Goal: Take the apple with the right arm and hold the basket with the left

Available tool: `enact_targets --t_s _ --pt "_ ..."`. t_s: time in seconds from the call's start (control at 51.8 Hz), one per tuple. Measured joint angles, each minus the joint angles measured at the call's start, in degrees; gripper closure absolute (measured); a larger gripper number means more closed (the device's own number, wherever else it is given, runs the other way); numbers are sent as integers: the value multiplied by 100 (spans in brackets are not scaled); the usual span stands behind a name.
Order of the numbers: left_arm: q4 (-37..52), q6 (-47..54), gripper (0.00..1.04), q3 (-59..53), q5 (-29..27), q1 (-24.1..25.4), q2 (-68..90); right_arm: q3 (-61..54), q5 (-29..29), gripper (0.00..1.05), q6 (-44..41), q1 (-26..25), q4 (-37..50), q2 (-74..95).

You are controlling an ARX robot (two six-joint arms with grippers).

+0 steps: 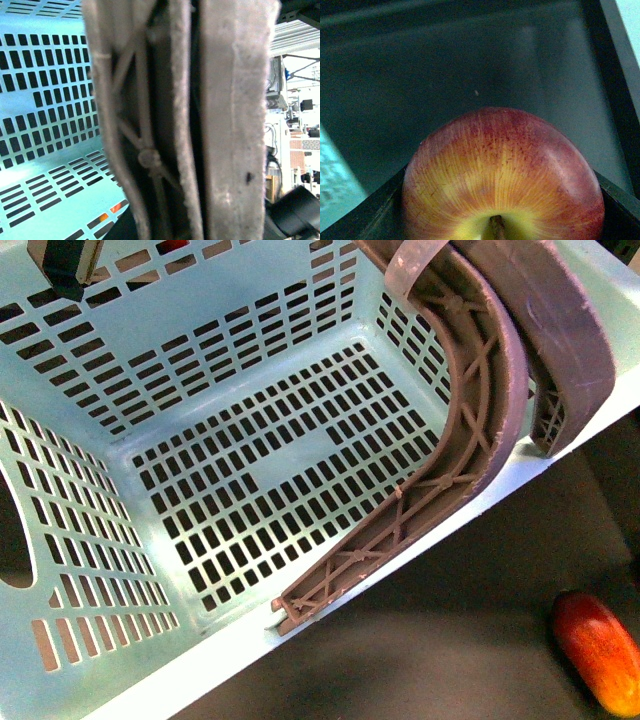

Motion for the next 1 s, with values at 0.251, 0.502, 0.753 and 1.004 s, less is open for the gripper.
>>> enact_targets --t_s 0.251,0.502,0.753,1.004 --pt "0 0 90 0 0 0 0 -7 -286 24 822 765 -573 -2288" --pt "0 0 90 0 0 0 0 44 396 24 1287 2002 -501 -2326" --pt "0 0 90 0 2 0 0 44 892 24 1622 3180 -402 -1856" --pt "0 0 90 0 -2 0 0 -4 1276 17 1921 3779 -337 -1399"
